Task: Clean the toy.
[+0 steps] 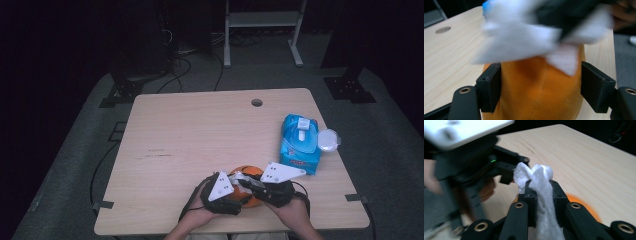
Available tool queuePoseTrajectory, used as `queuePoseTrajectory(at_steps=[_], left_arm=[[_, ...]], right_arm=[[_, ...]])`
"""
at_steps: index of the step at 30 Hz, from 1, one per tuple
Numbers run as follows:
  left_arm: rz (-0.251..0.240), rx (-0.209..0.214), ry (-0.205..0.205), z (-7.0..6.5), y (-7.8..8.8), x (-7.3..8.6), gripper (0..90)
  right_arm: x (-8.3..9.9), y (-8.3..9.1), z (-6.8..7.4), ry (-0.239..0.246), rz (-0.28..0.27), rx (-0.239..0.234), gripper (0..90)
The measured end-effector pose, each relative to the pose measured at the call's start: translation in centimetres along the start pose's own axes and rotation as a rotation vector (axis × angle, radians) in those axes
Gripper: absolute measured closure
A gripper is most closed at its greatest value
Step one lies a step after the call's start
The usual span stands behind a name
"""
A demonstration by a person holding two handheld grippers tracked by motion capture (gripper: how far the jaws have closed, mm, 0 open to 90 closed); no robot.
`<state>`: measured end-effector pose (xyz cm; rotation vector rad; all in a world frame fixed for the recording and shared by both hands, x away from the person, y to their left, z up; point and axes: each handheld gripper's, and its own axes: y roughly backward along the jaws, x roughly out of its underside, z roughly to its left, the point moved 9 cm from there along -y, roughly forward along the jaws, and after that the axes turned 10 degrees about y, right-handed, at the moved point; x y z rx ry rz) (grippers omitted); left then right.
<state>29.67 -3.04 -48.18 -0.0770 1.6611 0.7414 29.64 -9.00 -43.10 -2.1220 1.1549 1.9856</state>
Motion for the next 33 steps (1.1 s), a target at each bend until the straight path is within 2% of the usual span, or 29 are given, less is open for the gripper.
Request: queuePoseTrajectory(at_steps=[2,6,8,10,12,15,16,18,19,20,22,24,25,27,30,32,33], left_arm=[[0.001,0.009,-0.022,-0.2,0.1,0.1,27.1],[0.000,0.026,-0.043,-0.4,0.0,0.1,26.8],[0.006,0.036,-0.054,-0.8,-0.3,0.0,25.4],[0.015,0.034,-0.089,-1.2,-0.5,0.1,24.3],[0.014,0.040,-0.092,-1.2,-0.4,0.2,24.2],[0.018,0.048,-0.101,-1.2,-0.2,0.3,24.4],[0.021,0.049,-0.098,-1.2,-0.2,0.3,24.3],[0.022,0.051,-0.086,-1.2,-0.2,0.3,24.3],[0.021,0.054,-0.082,-1.2,-0.3,0.2,24.3],[0.025,0.055,-0.105,-1.5,-0.4,0.3,24.0],[0.028,0.057,-0.125,-1.6,-0.4,0.4,23.7],[0.026,0.055,-0.123,-1.5,-0.3,0.5,23.5],[0.018,0.051,-0.120,-1.4,-0.3,0.4,23.7],[0.004,0.026,-0.126,-1.1,-0.1,0.3,24.4],[0.003,0.026,-0.100,-0.7,0.0,0.3,24.4],[-0.001,0.041,-0.048,-0.3,0.1,0.3,24.2],[-0.006,0.048,-0.007,0.1,0.2,0.2,24.0]], right_arm=[[0.0,0.1,-0.6,-0.013,0.002,0.014,78.1],[1.0,1.3,-2.9,-0.091,-0.011,0.039,77.9],[1.7,1.8,-3.5,-0.120,-0.011,0.048,78.0],[1.8,1.8,-3.3,-0.123,-0.010,0.029,78.0],[1.8,1.5,-3.1,-0.103,0.003,0.025,78.0],[2.1,1.6,-3.8,-0.144,0.003,0.013,77.9],[2.7,1.7,-4.4,-0.165,0.019,0.021,78.0],[3.0,1.9,-4.7,-0.175,0.029,0.028,78.0],[3.2,2.1,-4.9,-0.194,0.028,0.019,78.1],[2.9,2.3,-4.6,-0.224,-0.002,-0.028,78.1],[2.4,2.0,-3.8,-0.218,-0.010,-0.064,78.1],[2.3,1.6,-3.6,-0.203,-0.002,-0.067,78.0],[2.3,1.3,-3.7,-0.202,0.002,-0.065,78.0],[2.8,1.3,-4.4,-0.233,0.001,-0.058,77.9],[4.1,1.6,-5.6,-0.276,0.022,-0.016,78.0],[4.3,2.0,-5.6,-0.292,0.010,-0.019,78.1],[4.1,2.2,-5.5,-0.297,-0.003,-0.023,78.2]])
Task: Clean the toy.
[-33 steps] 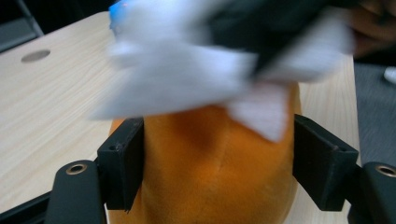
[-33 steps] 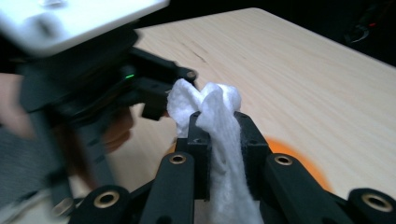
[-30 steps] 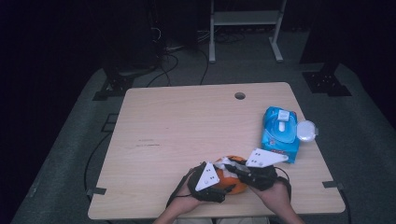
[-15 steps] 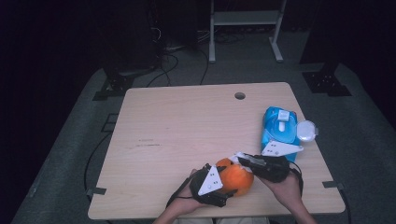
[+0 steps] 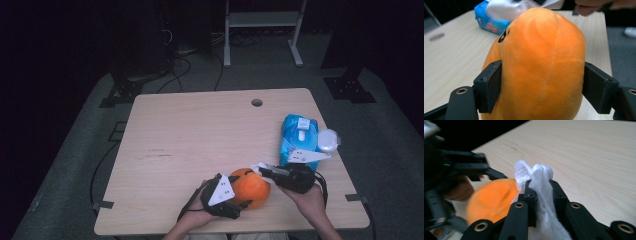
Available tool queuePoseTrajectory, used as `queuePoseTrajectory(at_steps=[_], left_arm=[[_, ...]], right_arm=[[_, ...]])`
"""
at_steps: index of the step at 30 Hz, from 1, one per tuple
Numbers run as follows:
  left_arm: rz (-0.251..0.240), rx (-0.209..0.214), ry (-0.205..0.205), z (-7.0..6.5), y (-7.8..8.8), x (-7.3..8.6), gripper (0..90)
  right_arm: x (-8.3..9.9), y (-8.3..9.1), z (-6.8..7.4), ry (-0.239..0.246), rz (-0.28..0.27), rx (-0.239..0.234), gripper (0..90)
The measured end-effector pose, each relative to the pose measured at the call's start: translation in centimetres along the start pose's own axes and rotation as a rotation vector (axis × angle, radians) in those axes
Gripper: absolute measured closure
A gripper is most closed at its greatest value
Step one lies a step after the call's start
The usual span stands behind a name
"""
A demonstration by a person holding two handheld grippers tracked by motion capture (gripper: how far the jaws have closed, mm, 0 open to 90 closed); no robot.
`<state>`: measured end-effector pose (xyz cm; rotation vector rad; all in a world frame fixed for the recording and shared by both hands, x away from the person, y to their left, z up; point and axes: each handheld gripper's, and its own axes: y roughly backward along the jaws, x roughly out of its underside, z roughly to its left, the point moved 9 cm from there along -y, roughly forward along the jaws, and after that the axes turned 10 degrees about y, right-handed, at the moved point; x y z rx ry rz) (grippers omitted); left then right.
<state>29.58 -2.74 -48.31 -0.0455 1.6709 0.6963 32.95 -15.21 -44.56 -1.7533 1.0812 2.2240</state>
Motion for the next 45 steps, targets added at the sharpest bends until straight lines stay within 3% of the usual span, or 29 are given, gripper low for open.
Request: queuePoseTrajectory(at_steps=[2,5,8,10,12,14,17,20,22,24,26,29,34,37,39,45], left_arm=[[-0.010,0.008,0.075,0.8,0.2,-0.1,23.9],[-0.010,0.011,0.134,1.7,0.5,-0.2,23.7],[-0.009,0.001,0.141,2.0,0.7,-0.1,23.3],[-0.009,-0.008,0.151,2.4,0.8,-0.1,22.9],[-0.014,-0.011,0.186,2.9,1.0,-0.1,22.0],[-0.022,-0.019,0.246,3.7,1.3,-0.1,20.4],[-0.030,-0.022,0.292,4.2,1.4,0.0,19.4],[-0.037,-0.023,0.312,4.4,1.4,-0.1,19.5],[-0.043,-0.009,0.312,4.4,1.6,-0.1,23.1],[-0.040,-0.001,0.302,4.2,1.6,-0.1,26.0],[-0.034,0.006,0.285,4.0,1.6,-0.2,27.0],[-0.030,0.008,0.268,3.7,1.5,-0.2,27.1],[-0.028,-0.004,0.253,3.4,1.2,-0.4,26.4],[-0.039,-0.017,0.255,3.4,1.1,-0.3,26.0],[-0.038,-0.020,0.247,3.1,1.1,-0.3,25.6],[-0.018,0.017,0.162,1.9,1.1,-0.4,22.2]], right_arm=[[-0.6,0.2,0.5,-0.002,-0.037,-0.021,78.3],[-1.5,0.1,1.8,0.001,-0.086,-0.104,78.1],[-1.2,-0.2,1.7,0.011,-0.081,-0.100,78.0],[-0.7,-0.3,0.9,0.006,-0.070,-0.074,77.9],[0.0,-0.3,-0.1,-0.009,-0.051,-0.042,77.9],[0.4,-0.3,-0.4,-0.024,-0.042,-0.034,77.9],[0.1,-0.4,0.2,-0.020,-0.051,-0.042,77.9],[-0.7,-0.6,1.9,0.027,-0.068,-0.076,77.9],[-0.8,-0.8,2.2,0.055,-0.067,-0.070,77.7],[-0.6,-0.7,1.6,0.041,-0.068,-0.052,77.8],[0.0,-0.7,0.3,0.029,-0.044,-0.001,77.8],[0.8,-0.6,-0.7,-0.008,-0.026,0.009,77.7],[0.4,-0.6,-0.1,0.007,-0.034,-0.002,77.8],[-0.6,-0.4,1.3,0.039,-0.072,-0.037,76.5],[-0.8,-0.5,1.6,0.063,-0.073,-0.035,76.6],[0.0,-0.5,-0.6,0.020,-0.076,0.024,76.8]])
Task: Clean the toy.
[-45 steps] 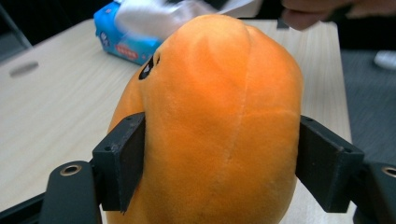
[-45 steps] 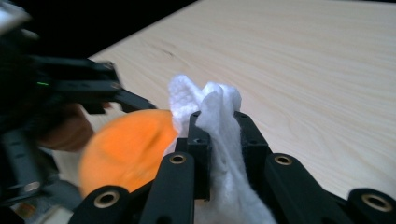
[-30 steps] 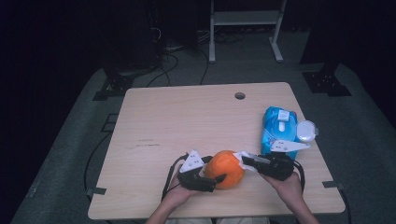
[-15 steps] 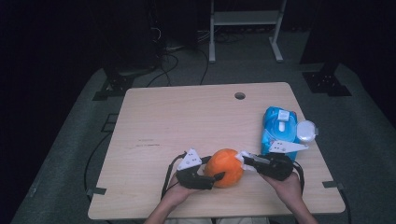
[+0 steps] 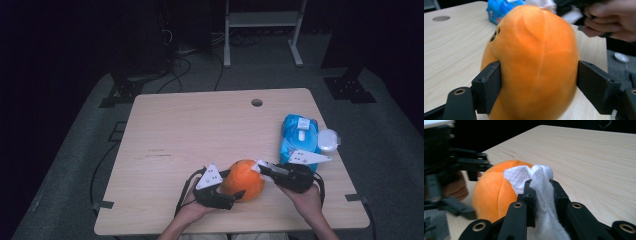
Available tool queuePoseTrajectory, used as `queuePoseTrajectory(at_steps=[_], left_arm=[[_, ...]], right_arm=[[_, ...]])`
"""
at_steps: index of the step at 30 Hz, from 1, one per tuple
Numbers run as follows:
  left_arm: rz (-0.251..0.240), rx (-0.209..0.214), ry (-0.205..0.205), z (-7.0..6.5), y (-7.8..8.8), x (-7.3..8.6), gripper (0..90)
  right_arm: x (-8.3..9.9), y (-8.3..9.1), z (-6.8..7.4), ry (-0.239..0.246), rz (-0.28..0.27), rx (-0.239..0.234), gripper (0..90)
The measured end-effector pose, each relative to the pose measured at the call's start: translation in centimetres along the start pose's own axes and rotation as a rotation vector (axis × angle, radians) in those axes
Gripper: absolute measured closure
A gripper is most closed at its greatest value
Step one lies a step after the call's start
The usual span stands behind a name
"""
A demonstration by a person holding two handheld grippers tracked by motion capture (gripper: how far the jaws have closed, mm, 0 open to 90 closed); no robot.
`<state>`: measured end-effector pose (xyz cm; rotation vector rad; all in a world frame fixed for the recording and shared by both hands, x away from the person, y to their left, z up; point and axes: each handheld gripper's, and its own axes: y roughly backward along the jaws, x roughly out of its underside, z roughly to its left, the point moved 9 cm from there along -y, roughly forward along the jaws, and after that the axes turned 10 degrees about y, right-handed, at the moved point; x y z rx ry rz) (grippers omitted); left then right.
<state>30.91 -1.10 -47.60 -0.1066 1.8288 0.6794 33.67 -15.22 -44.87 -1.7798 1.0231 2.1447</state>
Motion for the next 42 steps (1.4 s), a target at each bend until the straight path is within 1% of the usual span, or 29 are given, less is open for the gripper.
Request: queuePoseTrajectory(at_steps=[1,3,5,7,8,10,11,13,14,15,17,19,20,22,23,24,25,27,28,30,31,33,34,35,36,38,39,41,42], left_arm=[[-0.004,-0.007,-0.003,0.1,0.0,-0.1,22.1],[-0.005,-0.025,0.019,0.6,-0.2,-0.1,18.5],[0.008,-0.028,0.033,0.9,-0.5,0.1,14.6],[0.006,-0.030,0.044,0.9,-0.7,0.4,14.5],[0.004,-0.034,0.034,0.9,-0.7,0.4,16.7],[0.001,-0.061,0.003,0.8,-0.4,0.1,27.1],[0.002,-0.063,-0.004,0.7,-0.3,0.0,31.1],[-0.007,-0.051,-0.014,0.3,0.1,-0.5,35.2],[-0.009,-0.054,-0.032,0.2,0.5,-0.8,36.2],[-0.009,-0.055,-0.037,0.1,0.6,-0.9,36.1],[-0.010,-0.051,-0.031,0.1,0.9,-1.2,35.9],[0.003,-0.055,-0.024,0.4,0.9,-1.2,35.5],[0.014,-0.063,-0.025,0.5,0.8,-1.0,35.3],[0.020,-0.053,-0.020,0.5,0.6,-0.8,35.3],[0.023,-0.054,-0.025,0.5,0.5,-0.8,35.3],[0.026,-0.055,-0.032,0.4,0.5,-0.8,35.2],[0.026,-0.054,-0.032,0.4,0.6,-0.9,35.1],[0.021,-0.052,-0.028,0.4,0.7,-0.9,35.1],[0.023,-0.050,-0.034,0.3,0.7,-1.0,35.2],[0.026,-0.044,-0.032,0.2,0.9,-1.2,35.2],[0.030,-0.039,-0.033,0.1,1.0,-1.3,35.1],[0.045,-0.022,-0.022,0.2,1.3,-1.3,35.1],[0.049,-0.023,-0.018,0.3,1.3,-1.1,35.0],[0.049,-0.027,-0.019,0.3,1.3,-1.0,34.9],[0.050,-0.024,-0.018,0.4,1.3,-1.0,34.6],[0.041,-0.021,-0.015,0.4,1.0,-1.0,31.8],[0.028,-0.019,-0.006,0.3,0.8,-1.0,29.5],[-0.009,0.001,0.016,0.4,0.8,-1.3,23.1],[-0.027,0.004,0.022,0.5,0.9,-1.4,21.0]], right_arm=[[0.0,0.0,-0.1,0.000,0.003,0.008,76.8],[0.0,0.0,0.0,0.002,0.001,0.003,77.0],[-0.2,-0.2,0.4,0.008,-0.003,-0.010,77.6],[-0.7,-0.3,1.4,0.017,-0.018,-0.041,77.6],[-1.0,-0.3,2.1,0.037,-0.026,-0.054,77.6],[-1.6,-0.3,3.3,0.070,-0.043,-0.074,77.5],[-1.7,-0.4,3.5,0.079,-0.049,-0.076,77.4],[-1.7,-0.4,3.3,0.086,-0.045,-0.058,77.4],[-1.6,-0.2,2.9,0.069,-0.058,-0.056,77.4],[-1.4,-0.1,2.3,0.043,-0.060,-0.055,77.4],[-1.1,-0.1,1.9,0.029,-0.052,-0.047,77.5],[-1.1,-0.2,2.0,0.005,-0.062,-0.058,77.7],[-1.4,-0.3,2.6,0.015,-0.066,-0.066,77.7],[-2.0,-0.4,4.1,0.057,-0.074,-0.101,77.6],[-2.1,-0.6,4.7,0.086,-0.062,-0.103,77.4],[-2.1,-0.8,5.0,0.122,-0.044,-0.085,77.4],[-1.9,-0.9,4.8,0.132,-0.033,-0.076,77.4],[-1.7,-0.7,3.7,0.079,-0.046,-0.073,77.5],[-1.4,-0.6,2.8,0.050,-0.042,-0.051,77.4],[-1.1,-0.3,2.4,0.018,-0.041,-0.050,77.4],[-1.2,-0.3,2.7,0.029,-0.038,-0.048,77.5],[-1.8,-0.3,3.8,0.046,-0.052,-0.078,77.5],[-2.1,-0.4,4.5,0.059,-0.057,-0.095,77.5],[-2.1,-0.6,4.7,0.074,-0.045,-0.089,77.5],[-2.0,-0.7,4.6,0.071,-0.039,-0.089,77.6],[-1.5,-0.9,3.8,0.031,-0.044,-0.095,77.8],[-1.3,-0.9,3.4,0.019,-0.042,-0.094,77.8],[-1.1,-0.7,2.7,-0.026,-0.049,-0.097,77.7],[-0.9,-0.7,2.4,-0.025,-0.044,-0.086,77.6]])
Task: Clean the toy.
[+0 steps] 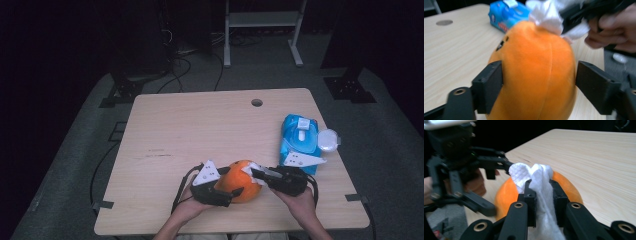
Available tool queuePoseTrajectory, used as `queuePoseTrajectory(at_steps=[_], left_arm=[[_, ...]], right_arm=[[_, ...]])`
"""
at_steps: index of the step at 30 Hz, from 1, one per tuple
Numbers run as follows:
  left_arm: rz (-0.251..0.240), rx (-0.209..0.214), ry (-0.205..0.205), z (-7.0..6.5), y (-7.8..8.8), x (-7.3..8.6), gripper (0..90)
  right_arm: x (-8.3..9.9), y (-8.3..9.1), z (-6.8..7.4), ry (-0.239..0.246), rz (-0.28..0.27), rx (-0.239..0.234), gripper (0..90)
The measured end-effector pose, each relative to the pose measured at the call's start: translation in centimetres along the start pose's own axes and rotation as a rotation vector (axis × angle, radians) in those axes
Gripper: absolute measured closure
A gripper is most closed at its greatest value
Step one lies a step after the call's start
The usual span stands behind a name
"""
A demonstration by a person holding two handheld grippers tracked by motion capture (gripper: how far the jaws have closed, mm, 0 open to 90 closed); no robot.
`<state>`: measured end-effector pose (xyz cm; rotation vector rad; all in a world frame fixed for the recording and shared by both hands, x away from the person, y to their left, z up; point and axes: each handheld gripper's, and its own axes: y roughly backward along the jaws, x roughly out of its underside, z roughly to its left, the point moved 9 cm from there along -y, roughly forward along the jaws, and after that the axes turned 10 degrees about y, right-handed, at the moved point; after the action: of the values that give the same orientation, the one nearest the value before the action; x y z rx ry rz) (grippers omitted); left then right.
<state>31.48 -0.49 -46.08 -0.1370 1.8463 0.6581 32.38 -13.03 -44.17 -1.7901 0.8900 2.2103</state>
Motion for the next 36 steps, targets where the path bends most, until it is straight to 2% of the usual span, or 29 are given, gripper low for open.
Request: queuePoseTrajectory(at_steps=[1,3,5,8,9,11,13,14,15,18,19,20,22,24,25,27,29,31,33,35,36], left_arm=[[0.000,-0.011,-0.007,0.2,0.0,0.1,18.7],[0.034,-0.035,-0.033,0.5,-0.6,0.9,14.6],[0.048,-0.024,-0.031,0.5,-1.1,1.6,14.3],[0.052,-0.032,-0.027,0.5,-1.0,1.8,25.2],[0.053,-0.037,-0.035,0.4,-0.8,1.6,28.6],[0.042,-0.029,-0.021,0.1,-0.5,1.1,33.1],[0.047,-0.031,-0.028,-0.2,-0.2,0.8,34.7],[0.042,-0.024,-0.024,-0.3,0.1,0.6,35.2],[0.037,-0.019,-0.019,-0.4,0.3,0.4,35.5],[0.050,-0.026,-0.036,-0.5,0.3,0.2,35.6],[0.055,-0.027,-0.036,-0.5,0.2,0.3,35.5],[0.056,-0.029,-0.039,-0.4,0.0,0.4,35.1],[0.054,-0.034,-0.046,-0.5,-0.1,0.4,33.5],[0.036,-0.047,-0.040,-0.4,-0.1,0.3,26.5],[0.020,-0.037,-0.009,-0.3,0.0,0.2,22.4],[-0.007,-0.018,0.046,0.1,0.3,-0.1,18.2],[0.009,-0.022,0.043,0.6,0.3,0.2,14.6],[0.052,-0.012,0.050,0.8,-0.3,1.2,11.5],[0.064,-0.030,0.010,0.8,-0.8,1.7,11.4],[0.056,-0.049,0.006,0.8,-0.7,1.5,15.1],[0.049,-0.054,0.003,0.9,-0.6,1.4,20.5]], right_arm=[[0.1,0.1,-0.2,-0.005,0.001,0.005,77.6],[0.1,0.2,-0.5,-0.022,-0.005,0.008,77.6],[0.1,0.1,-0.5,-0.017,0.000,0.009,77.5],[0.0,0.1,0.5,0.051,0.022,0.038,77.7],[-0.3,0.0,1.2,0.075,0.021,0.035,77.7],[-1.0,-0.3,2.8,0.111,0.008,-0.015,77.7],[-1.3,-0.6,3.5,0.160,0.022,0.005,77.7],[-1.3,-0.7,3.3,0.162,0.020,0.007,77.7],[-1.2,-0.5,2.8,0.130,0.015,0.010,77.7],[-0.5,-0.3,1.4,0.074,0.022,0.026,77.6],[-0.3,-0.3,1.3,0.062,0.025,0.028,77.5],[-0.4,-0.3,1.6,0.061,0.026,0.029,77.5],[-0.8,-0.5,2.7,0.109,0.027,0.014,77.5],[-0.9,-0.9,3.1,0.132,0.039,0.017,77.5],[-0.7,-1.0,2.7,0.127,0.043,0.020,77.5],[-0.3,-0.9,1.7,0.078,0.039,0.031,77.5],[-0.2,-0.5,1.0,0.050,0.038,0.044,77.4],[0.0,-0.4,0.7,0.037,0.033,0.043,77.4],[0.0,-0.5,0.5,0.027,0.031,0.040,77.4],[0.0,-0.6,0.9,0.030,0.032,0.039,77.4],[-0.2,-0.6,1.4,0.057,0.035,0.037,77.4]])
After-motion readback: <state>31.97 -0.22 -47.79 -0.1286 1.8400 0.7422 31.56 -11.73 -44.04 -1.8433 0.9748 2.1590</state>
